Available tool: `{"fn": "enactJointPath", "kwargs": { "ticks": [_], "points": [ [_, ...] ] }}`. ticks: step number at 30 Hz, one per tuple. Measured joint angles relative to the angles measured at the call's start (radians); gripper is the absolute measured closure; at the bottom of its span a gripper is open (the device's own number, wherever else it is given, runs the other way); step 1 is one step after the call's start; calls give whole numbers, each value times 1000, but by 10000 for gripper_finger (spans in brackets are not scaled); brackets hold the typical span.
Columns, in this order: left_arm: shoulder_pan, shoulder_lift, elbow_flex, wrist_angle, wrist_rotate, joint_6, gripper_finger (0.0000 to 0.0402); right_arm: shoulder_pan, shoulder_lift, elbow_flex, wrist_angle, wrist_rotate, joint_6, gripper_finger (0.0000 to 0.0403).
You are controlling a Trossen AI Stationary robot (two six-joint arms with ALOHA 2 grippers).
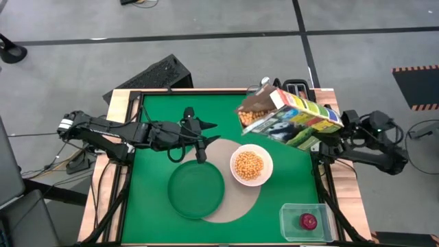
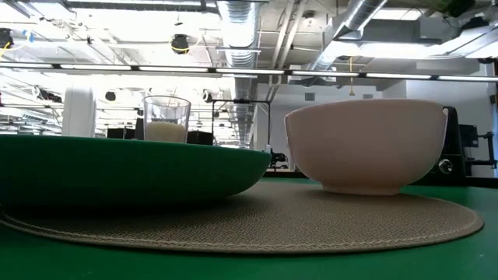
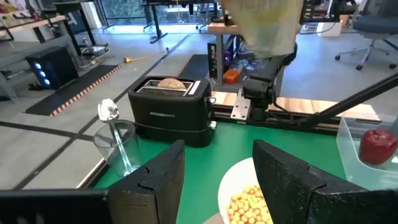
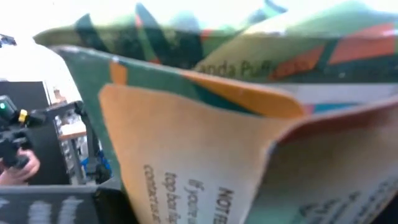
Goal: Arrange a breakfast setting
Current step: Pour the cereal from the green cereal box into the white bowl
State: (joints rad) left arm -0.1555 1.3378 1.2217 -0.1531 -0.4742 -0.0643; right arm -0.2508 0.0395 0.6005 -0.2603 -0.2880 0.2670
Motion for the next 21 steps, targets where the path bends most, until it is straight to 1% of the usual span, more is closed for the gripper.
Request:
{"fn": "enactJointPath", "kwargs": {
  "ticks": [4,8,15,18,21],
  "points": [
    [0,1,0,80,-2,-9,226,0,15,-78,162,3,11,172],
    [0,1,0,124,-3,-15,226,0,64,-142,349,4,13,172],
    [16,1,0,141,13,-9,225,0,210,-217,657,7,-21,172],
    [23,1,0,151,31,-25,213,0,276,-217,721,6,-38,172],
    [32,1,0,155,54,-26,184,0,338,-217,776,6,-49,172]
  ]
}}
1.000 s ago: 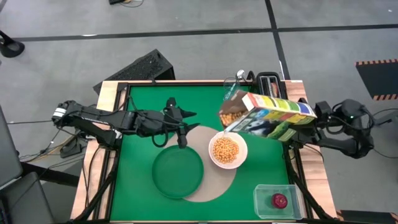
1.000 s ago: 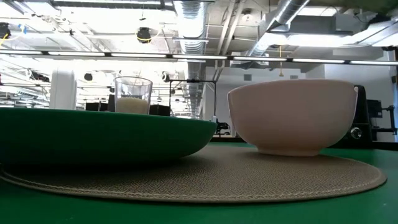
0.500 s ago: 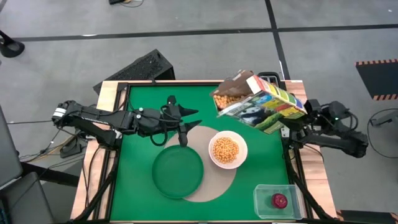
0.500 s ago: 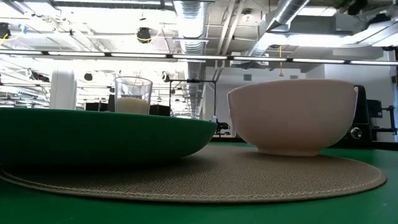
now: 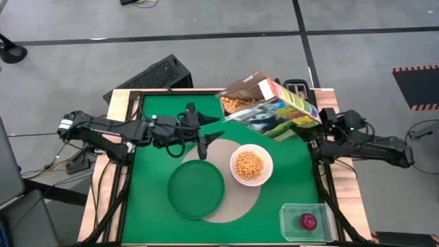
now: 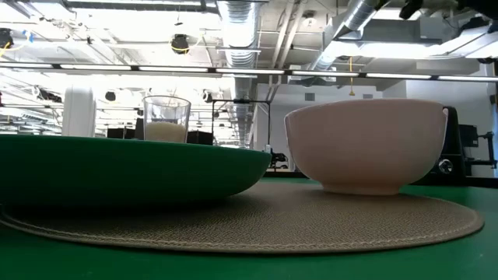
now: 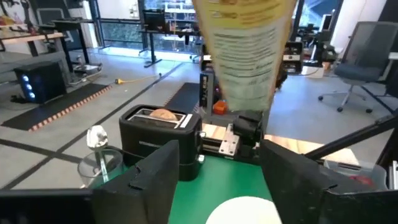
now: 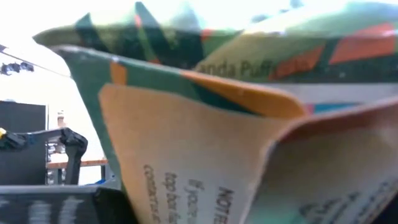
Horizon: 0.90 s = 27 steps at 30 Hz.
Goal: Arrange a breakfast setting
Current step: Pour the cereal from the green cereal box into the white bowl
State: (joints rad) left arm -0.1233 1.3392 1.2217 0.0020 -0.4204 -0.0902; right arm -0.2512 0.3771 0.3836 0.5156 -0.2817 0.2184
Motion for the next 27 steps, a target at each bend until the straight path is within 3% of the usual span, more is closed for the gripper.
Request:
{"fn": "enactJointPath", "kwargs": {
  "ticks": [11,27],
  "points": [
    [16,0,0,59,26,0,14,0,132,0,145,0,-15,172],
    [19,92,-1,308,76,113,2,2,311,0,386,0,-9,172]
  ]
}}
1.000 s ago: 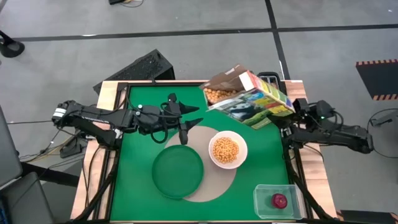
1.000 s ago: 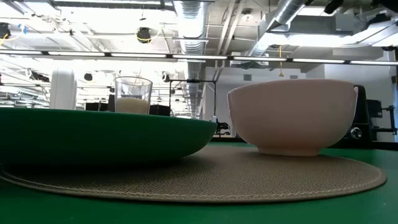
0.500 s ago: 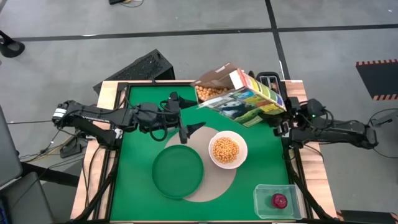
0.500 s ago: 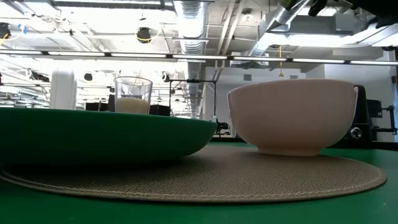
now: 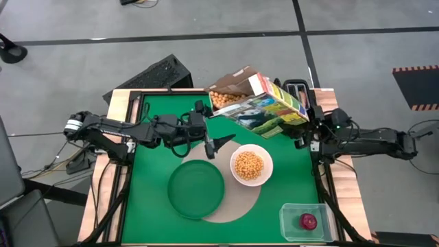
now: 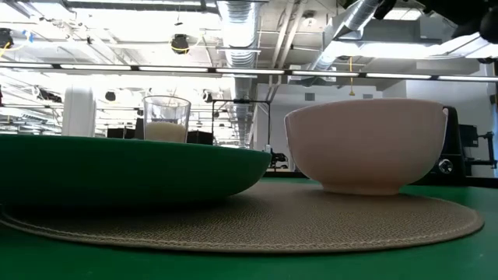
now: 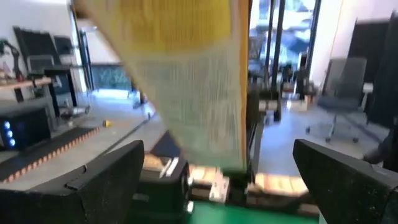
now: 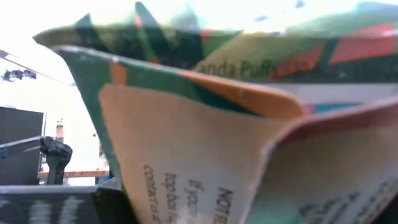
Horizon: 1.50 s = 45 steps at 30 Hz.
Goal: Arrange a breakfast setting
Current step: Pour the cereal from the green cereal box into the white bowl
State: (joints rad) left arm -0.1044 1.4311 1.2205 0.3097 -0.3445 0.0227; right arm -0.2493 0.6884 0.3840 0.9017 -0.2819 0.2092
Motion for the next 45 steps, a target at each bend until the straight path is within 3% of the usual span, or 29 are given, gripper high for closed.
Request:
{"fn": "enactJointPath", "kwargs": {
  "ticks": [16,32,36,45],
  "points": [
    [20,44,0,193,39,7,2,41,182,1,219,0,4,173],
    [28,44,0,236,4,44,9,75,397,66,372,9,24,173],
    [29,44,0,239,-5,38,45,75,437,81,381,10,27,172],
    [27,40,0,243,0,66,184,79,482,117,378,4,37,169]
  ]
}}
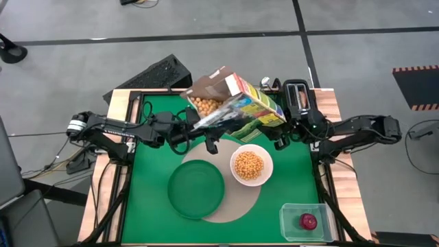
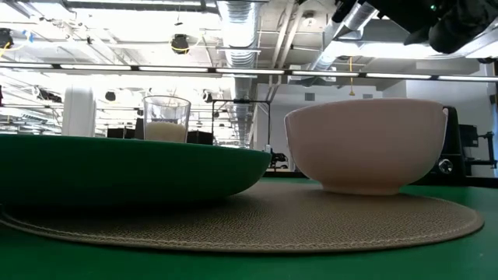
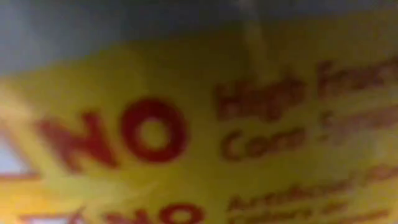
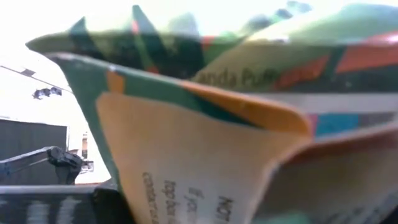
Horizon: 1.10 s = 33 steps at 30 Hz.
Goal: Arrange a breakfast setting
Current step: Pour the cereal from the green cereal box into the white bowl
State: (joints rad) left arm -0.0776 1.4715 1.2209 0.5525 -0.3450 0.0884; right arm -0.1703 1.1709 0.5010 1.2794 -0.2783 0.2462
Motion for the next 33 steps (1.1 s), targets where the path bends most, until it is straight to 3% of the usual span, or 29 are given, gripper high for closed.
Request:
{"fn": "enactJointPath", "kwargs": {
  "ticks": [6,18,27,33],
  "points": [
    [1,0,0,-4,2,7,229,0,0,1,-3,0,3,166],
    [2,4,0,-18,0,2,232,-2,-1,0,-13,-8,11,99],
    [1,-46,0,-99,6,-1,232,-6,-107,0,-163,-10,-19,97],
    [1,-92,0,-204,-15,-7,232,-40,-219,0,-367,-11,-28,96]
  ]
}}
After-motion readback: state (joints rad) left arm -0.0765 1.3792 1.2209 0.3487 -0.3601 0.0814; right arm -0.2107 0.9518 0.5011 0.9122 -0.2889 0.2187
